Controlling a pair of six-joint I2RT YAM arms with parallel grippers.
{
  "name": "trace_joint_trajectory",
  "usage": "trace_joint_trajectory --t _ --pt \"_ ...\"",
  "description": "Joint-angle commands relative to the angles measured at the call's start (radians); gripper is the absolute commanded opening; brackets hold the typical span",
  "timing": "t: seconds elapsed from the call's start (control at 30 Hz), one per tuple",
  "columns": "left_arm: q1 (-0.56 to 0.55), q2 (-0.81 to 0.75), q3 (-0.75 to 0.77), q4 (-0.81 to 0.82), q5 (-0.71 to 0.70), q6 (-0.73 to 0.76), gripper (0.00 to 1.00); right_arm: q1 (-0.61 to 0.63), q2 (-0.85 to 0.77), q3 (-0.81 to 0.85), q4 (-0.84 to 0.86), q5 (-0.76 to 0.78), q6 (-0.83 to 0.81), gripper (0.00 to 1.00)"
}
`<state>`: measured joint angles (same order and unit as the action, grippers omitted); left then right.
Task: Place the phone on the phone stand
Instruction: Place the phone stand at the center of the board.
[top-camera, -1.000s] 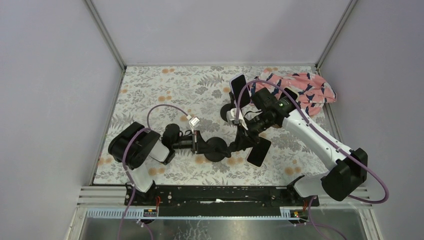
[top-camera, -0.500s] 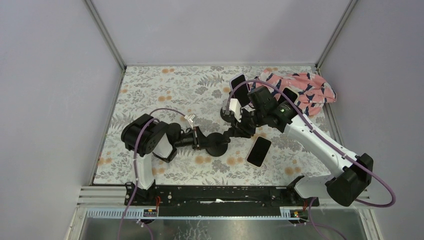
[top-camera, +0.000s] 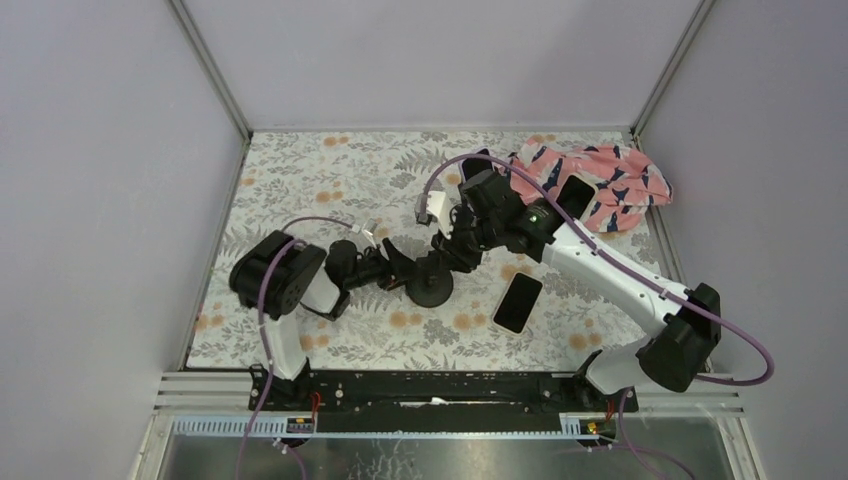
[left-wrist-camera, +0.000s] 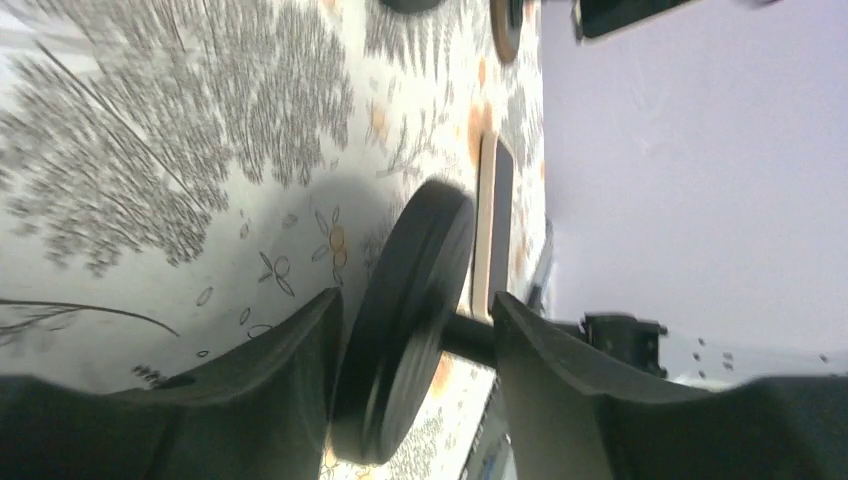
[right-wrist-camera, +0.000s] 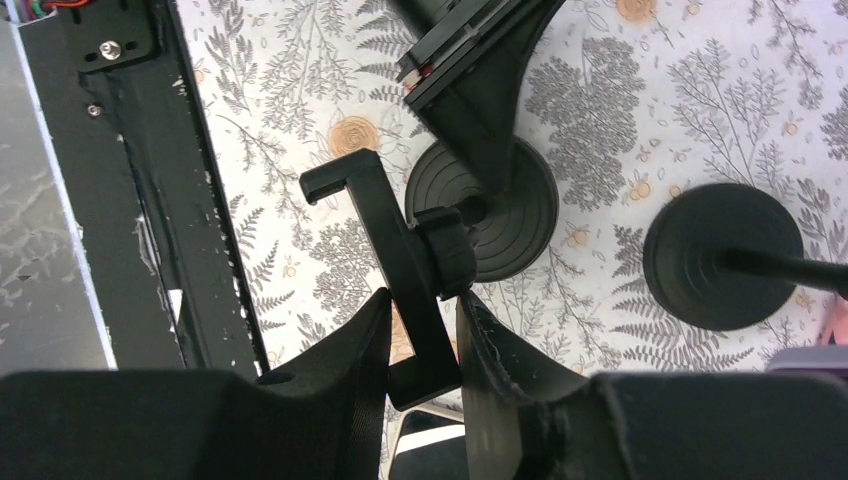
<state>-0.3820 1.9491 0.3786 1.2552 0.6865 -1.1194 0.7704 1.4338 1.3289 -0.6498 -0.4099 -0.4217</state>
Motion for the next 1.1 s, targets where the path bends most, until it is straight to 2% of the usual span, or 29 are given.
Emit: trace_joint_trajectory --t 0.0,0.1,0.17,0.3,0.4,0.5,0.63,0.77,0.83,0.9,0.97,1.07 --pt "0.046 -0.19 -0.045 -0.149 -0.186 0.097 0.67 0.036 0.016 0.011 -0.033 -0.02 0.013 0.03" --pt "0.055 -0.346 -0.059 -0.319 -0.259 0.179 0.7 0.036 0.011 0.018 -0.045 -0.008 0.0 0.07" --pt "0.055 -0.457 -0.062 -0.442 -0.301 0.23 0.7 0.036 0.018 0.023 -0.058 -0.042 -0.008 0.15" --pt "0.056 -0.686 -0.079 -0.626 -0.365 0.311 0.7 0.036 0.025 0.05 -0.098 -0.13 -0.025 0.46" --pt "0.055 -0.855 -0.104 -0.731 -0.391 0.364 0.7 0.028 0.016 0.091 -0.143 -0.176 -0.048 0.61" --pt "0.055 -1.024 -0.109 -0.85 -0.388 0.425 0.7 -0.027 -0.015 0.111 -0.185 -0.243 -0.074 0.72" --pt "0.054 -1.218 -0.107 -0.952 -0.375 0.459 0.71 -0.126 -0.081 0.084 -0.211 -0.355 -0.112 0.8" --pt "0.054 -1.337 -0.123 -0.945 -0.328 0.46 0.7 -0.272 -0.178 0.0 -0.175 -0.411 -0.117 0.91" --pt "0.054 -1.349 -0.155 -0.868 -0.288 0.449 0.7 -0.318 -0.231 -0.07 -0.147 -0.417 -0.118 0.99" --pt "0.041 -1.328 -0.195 -0.789 -0.267 0.418 0.7 -0.354 -0.257 -0.131 -0.128 -0.424 -0.122 1.0" --pt "-0.017 -1.279 -0.223 -0.677 -0.264 0.407 0.7 -0.388 -0.276 -0.172 -0.113 -0.452 -0.119 1.0" --pt "-0.208 -1.188 -0.229 -0.581 -0.355 0.562 0.7 -0.431 -0.298 -0.209 -0.111 -0.521 -0.132 1.0"
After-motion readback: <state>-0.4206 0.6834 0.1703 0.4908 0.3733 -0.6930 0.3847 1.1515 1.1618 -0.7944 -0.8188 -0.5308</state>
